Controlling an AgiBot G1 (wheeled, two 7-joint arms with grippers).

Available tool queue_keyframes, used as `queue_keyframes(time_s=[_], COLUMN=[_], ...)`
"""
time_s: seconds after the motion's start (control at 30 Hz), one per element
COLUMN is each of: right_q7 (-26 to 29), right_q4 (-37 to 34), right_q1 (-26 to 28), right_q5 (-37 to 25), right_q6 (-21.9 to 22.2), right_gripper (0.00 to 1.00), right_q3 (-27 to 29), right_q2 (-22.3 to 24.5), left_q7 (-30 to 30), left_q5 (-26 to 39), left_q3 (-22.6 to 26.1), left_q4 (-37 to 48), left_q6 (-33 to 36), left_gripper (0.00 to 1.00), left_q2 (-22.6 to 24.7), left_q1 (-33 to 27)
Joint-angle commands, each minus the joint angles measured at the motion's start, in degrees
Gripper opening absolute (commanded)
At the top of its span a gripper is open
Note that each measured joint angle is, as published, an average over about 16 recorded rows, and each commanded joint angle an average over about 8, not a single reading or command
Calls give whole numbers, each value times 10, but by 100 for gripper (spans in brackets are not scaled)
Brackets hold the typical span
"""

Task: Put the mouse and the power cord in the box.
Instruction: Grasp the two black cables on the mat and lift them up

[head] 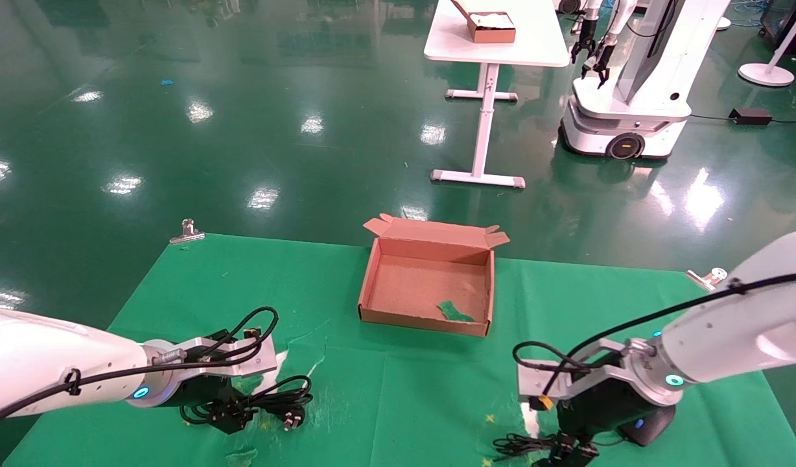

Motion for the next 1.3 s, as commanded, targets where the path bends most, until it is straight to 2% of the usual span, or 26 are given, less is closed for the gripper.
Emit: queue_keyframes(time_s=[0.03, 0.13, 0.17, 0.2, 0.27, 0.4, 0.43, 0.47, 0.53, 1.3], right_q7=[-19, -34, -37, -40, -44, -48, -48, -48, -48, -44], right_q4=[-32, -62, -69, -77, -90, -102, -105, -104, -102, -88], right_q1=[10, 16, 17, 18, 21, 23, 24, 24, 24, 20], right_q5=[-13, -27, -29, -32, -37, -41, -42, -42, -41, -35], right_q6=[11, 27, 31, 36, 45, 55, 57, 57, 55, 45], right_gripper=[100, 100, 100, 100, 82, 32, 20, 7, 0, 0], right_q3=[-8, -16, -18, -20, -22, -24, -24, -24, -24, -21], right_q2=[-19, -37, -40, -45, -52, -59, -60, -60, -58, -50], left_q7=[0, 0, 0, 0, 0, 0, 0, 0, 0, 0], left_q5=[0, 0, 0, 0, 0, 0, 0, 0, 0, -1], left_q3=[0, 0, 0, 0, 0, 0, 0, 0, 0, 0], left_q4=[0, 0, 0, 0, 0, 1, 1, 1, 1, 0], left_q6=[0, 0, 0, 0, 0, -1, -1, -1, -1, 0], left_gripper=[100, 100, 93, 80, 55, 5, 0, 0, 0, 0], left_q2=[0, 0, 0, 0, 0, 0, 0, 0, 0, 0], left_q1=[0, 0, 0, 0, 0, 0, 0, 0, 0, 0])
